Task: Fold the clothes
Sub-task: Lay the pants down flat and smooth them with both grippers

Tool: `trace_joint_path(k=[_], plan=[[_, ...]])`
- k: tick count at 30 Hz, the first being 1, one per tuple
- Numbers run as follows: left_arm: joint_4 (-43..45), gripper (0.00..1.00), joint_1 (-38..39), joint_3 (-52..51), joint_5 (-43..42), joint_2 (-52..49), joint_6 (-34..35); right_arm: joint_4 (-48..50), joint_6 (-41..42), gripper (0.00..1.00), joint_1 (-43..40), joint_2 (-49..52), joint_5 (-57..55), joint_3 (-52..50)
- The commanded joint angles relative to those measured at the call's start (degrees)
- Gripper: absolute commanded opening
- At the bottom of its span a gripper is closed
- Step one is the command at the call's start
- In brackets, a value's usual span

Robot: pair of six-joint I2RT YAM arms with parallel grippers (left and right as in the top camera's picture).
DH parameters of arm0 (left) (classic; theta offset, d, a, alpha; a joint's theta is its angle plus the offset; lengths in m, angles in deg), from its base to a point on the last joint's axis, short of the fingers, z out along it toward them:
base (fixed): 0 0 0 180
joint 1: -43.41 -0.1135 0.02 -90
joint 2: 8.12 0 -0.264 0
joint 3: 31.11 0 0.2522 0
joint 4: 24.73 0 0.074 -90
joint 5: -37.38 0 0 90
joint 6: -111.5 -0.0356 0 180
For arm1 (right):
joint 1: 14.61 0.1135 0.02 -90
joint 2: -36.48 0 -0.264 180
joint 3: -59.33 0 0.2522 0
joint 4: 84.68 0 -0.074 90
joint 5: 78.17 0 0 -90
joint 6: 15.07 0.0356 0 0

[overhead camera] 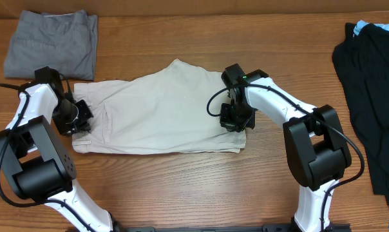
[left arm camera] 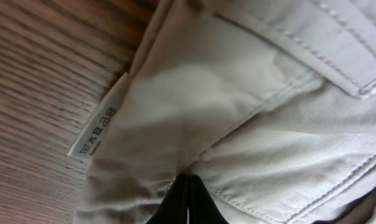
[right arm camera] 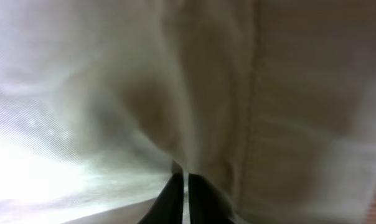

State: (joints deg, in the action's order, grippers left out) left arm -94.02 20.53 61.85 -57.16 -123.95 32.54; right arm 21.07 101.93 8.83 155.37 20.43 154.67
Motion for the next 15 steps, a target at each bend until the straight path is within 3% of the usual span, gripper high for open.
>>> trace_joint_path(k=[1, 10, 11, 12, 14, 15], plan=[[-0.2, 0.04, -3.82, 0.02, 7.02, -1.09, 2.03, -1.44, 2.54, 0.04, -1.4, 0.48, -10.01, -0.85], [-7.34, 0.04, -3.19, 9.44, 1.64, 5.55, 2.05, -4.39, 6.03, 0.04, -4.87, -6.25, -10.08, 4.96], [-8.02, 0.04, -3.02, 10.36, 1.25, 6.64, 2.03, -4.81, 6.03, 0.09, -5.27, -7.43, -10.05, 5.75], [-8.7, 0.05, -2.86, 11.3, 1.03, 7.96, 2.05, -5.25, 6.03, 0.18, -5.66, -8.63, -10.05, 6.54], [-9.2, 0.28, -2.82, 12.17, 0.79, 10.34, 1.9, -6.32, 5.57, 0.47, -6.71, -11.19, -10.08, 8.24], [-9.22, 0.35, -2.82, 12.15, 0.42, 11.47, 1.64, -6.75, 5.57, 0.79, -7.19, -12.11, -10.08, 8.81]])
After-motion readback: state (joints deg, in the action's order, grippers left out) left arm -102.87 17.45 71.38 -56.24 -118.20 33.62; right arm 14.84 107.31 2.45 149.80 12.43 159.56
